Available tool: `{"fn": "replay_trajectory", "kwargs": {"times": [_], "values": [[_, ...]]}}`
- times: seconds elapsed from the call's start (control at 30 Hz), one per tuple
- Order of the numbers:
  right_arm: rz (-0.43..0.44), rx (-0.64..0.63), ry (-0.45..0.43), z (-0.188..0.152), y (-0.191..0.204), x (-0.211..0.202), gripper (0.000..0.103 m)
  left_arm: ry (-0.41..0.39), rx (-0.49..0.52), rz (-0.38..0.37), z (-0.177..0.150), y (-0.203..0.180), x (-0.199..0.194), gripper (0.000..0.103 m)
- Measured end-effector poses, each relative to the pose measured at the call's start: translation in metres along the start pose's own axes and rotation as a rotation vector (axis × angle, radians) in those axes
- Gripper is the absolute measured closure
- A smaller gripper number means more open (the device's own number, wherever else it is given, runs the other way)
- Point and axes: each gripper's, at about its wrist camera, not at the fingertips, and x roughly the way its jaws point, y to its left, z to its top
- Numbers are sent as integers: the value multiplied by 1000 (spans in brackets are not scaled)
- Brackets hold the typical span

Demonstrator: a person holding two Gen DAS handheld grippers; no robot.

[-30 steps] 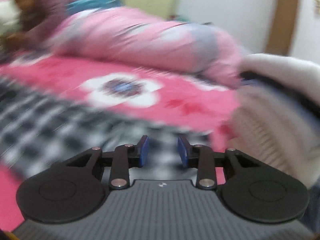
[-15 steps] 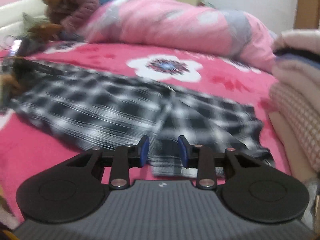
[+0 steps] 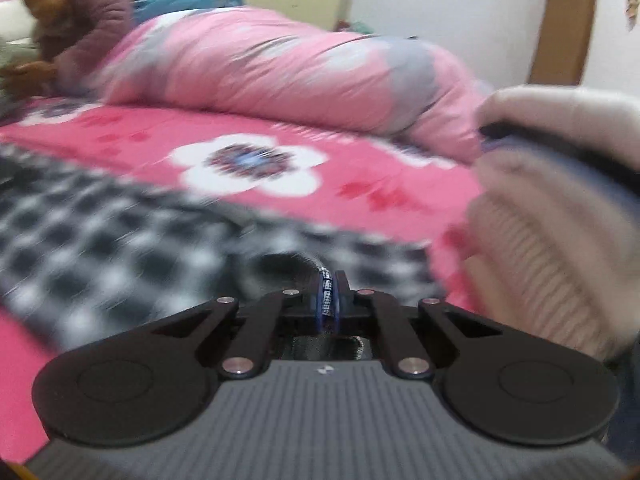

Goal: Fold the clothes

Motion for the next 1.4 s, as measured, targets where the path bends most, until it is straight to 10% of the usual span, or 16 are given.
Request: {"fn": "replay_trajectory", "kwargs": {"times": [0.23,0.73,0.87,0.93,1.2,1.4], "values": [[-149,-16,96,34,-47,74,100,0,0,2,1,0,0,0],[-186,-77,220,26,-51,162,99,0,-4,-3,0,1,-2,0],[-224,-136,256,12,-44,181,76,1,-5,-4,0,2,-2,0],[-280,-180,239,13,-39,176,56,1,-4,-4,0,2,-2,0],[-287,-118,135,17,-49,106,34,3,-2,-3,0,1,-2,0],[-225,224,21,-24,-63,1,27,5,5,3,0,0,-1,0]]}}
